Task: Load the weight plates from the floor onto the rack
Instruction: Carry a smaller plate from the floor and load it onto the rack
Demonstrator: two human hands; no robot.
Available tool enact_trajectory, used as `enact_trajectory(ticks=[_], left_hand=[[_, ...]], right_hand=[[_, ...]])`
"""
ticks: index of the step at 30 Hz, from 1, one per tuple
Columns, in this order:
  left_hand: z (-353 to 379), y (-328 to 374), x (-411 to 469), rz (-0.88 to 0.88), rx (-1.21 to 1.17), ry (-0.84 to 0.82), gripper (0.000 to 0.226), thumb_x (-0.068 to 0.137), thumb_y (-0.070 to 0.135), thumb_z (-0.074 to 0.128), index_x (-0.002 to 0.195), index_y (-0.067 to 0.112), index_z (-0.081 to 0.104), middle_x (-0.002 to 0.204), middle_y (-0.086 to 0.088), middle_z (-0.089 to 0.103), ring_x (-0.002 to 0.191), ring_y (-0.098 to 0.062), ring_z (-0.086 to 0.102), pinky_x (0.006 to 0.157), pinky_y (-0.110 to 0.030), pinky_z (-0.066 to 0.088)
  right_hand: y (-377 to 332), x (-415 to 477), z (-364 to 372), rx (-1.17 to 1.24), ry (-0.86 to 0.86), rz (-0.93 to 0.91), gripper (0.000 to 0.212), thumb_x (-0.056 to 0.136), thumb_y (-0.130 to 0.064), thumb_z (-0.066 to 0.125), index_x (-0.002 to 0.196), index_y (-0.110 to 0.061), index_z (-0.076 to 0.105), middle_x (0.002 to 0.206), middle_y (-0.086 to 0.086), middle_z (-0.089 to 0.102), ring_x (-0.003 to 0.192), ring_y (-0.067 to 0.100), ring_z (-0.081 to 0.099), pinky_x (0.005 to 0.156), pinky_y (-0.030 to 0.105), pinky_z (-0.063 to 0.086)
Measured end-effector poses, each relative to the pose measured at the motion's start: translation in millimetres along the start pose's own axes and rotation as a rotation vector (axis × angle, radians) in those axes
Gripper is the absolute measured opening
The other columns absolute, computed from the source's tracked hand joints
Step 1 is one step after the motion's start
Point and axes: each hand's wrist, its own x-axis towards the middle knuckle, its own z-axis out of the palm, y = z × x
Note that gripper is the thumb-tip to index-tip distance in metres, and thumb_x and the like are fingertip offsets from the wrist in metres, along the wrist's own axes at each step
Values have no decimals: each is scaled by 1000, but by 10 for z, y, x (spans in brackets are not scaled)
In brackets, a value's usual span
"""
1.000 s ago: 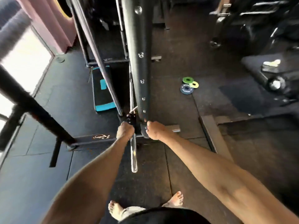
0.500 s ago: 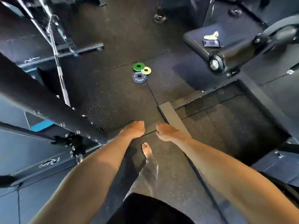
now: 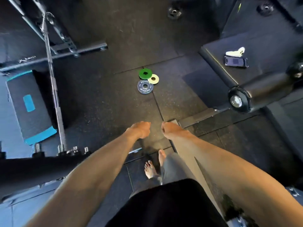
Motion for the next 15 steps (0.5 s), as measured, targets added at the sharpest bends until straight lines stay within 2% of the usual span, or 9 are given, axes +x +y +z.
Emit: enact_trajectory(ticks=[4, 8, 10, 12, 13, 15], left_hand=[[-432, -231, 517, -60, -79, -13, 27, 95, 19, 41, 116, 13, 57, 124, -15, 63, 109, -36, 61, 93, -45, 51], [-938, -456, 1194, -148, -181, -24, 26, 96, 19, 41, 116, 13, 57, 123, -13, 62, 108, -35, 61, 93, -43, 50], [-1160, -552, 1551, -187, -249, -17, 27, 96, 18, 41, 116, 12, 57, 123, -14, 62, 109, -35, 60, 94, -43, 50], [-1343, -615, 1912, -224, -337, -2, 26, 96, 16, 39, 114, 10, 58, 121, -15, 63, 109, -35, 60, 94, -40, 49], [-1422, -632, 2092, -242, -377, -6, 27, 96, 15, 38, 113, 9, 58, 120, -16, 64, 108, -34, 61, 91, -38, 49], [-1559, -667, 2499, -257, -448, -23, 29, 96, 15, 37, 114, 6, 59, 117, -18, 66, 106, -34, 63, 86, -35, 49]], right_hand=[[1, 669, -425, 10, -19, -24, 24, 96, -20, 46, 115, -11, 57, 118, 14, 64, 108, 34, 62, 80, 36, 47], [88, 1572, -832, 66, -78, -39, 29, 92, -17, 42, 113, -8, 61, 118, 17, 64, 113, 36, 61, 87, 38, 51], [150, 1998, -1018, 71, -109, -35, 23, 92, -16, 44, 100, -9, 64, 107, 16, 67, 104, 35, 65, 80, 38, 52], [194, 2349, -1230, 72, -141, -33, 16, 91, -12, 46, 77, -14, 54, 88, 14, 61, 89, 33, 64, 68, 34, 43], [216, 2517, -1320, 89, -154, -30, 18, 91, -10, 45, 74, -16, 48, 83, 11, 56, 83, 31, 61, 66, 34, 39], [286, 2886, -1455, 97, -184, -35, 13, 92, -11, 44, 81, -14, 48, 81, 8, 51, 77, 27, 54, 63, 33, 36]])
